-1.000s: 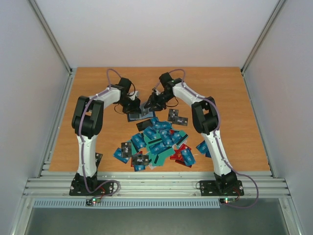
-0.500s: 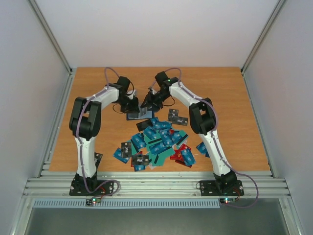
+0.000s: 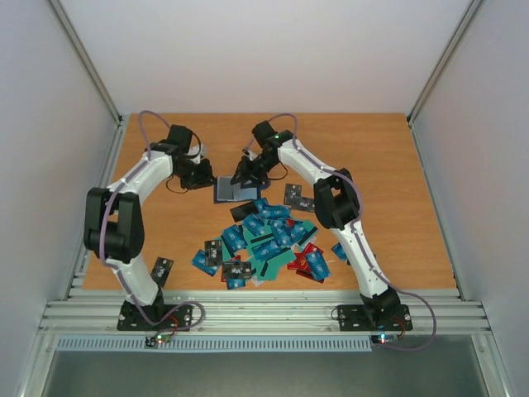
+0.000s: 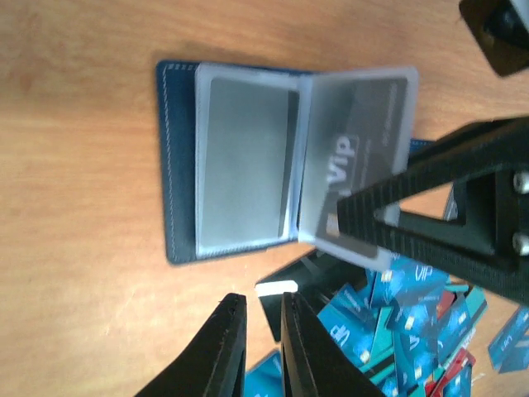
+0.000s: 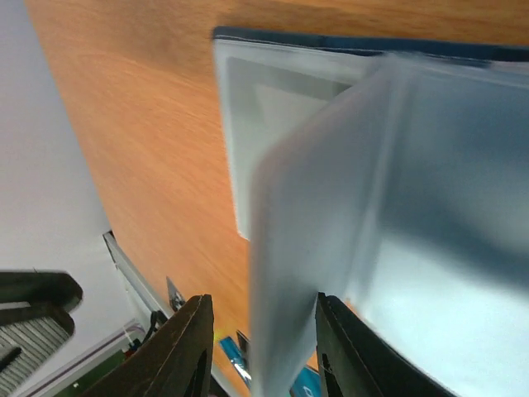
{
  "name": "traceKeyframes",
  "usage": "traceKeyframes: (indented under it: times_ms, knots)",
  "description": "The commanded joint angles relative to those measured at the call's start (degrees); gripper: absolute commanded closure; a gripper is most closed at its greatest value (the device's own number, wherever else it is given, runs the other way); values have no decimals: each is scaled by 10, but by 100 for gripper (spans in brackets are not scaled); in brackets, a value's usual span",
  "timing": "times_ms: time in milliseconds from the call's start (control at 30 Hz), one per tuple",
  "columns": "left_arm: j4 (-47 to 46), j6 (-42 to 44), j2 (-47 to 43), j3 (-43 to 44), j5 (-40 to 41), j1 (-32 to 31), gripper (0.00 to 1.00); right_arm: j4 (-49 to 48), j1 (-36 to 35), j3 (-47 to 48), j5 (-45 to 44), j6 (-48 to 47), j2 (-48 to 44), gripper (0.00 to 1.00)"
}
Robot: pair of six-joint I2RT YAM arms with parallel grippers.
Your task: Put the credit cards into the card holder
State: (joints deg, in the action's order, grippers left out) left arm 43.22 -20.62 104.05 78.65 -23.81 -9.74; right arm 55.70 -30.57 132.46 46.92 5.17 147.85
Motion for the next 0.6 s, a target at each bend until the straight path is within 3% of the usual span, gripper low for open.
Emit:
traceKeyframes:
  times_ms: [0, 267, 567]
  knots:
    - [14, -5, -67, -48, 11, 13, 84, 17, -19, 48, -17, 16, 22, 64]
    - [34, 3, -172, -123, 46, 27, 84, 42, -46, 137, -20, 42, 83, 64]
    - [70, 12, -274, -161, 59, 33, 81, -15, -61, 166, 37, 73, 93, 64]
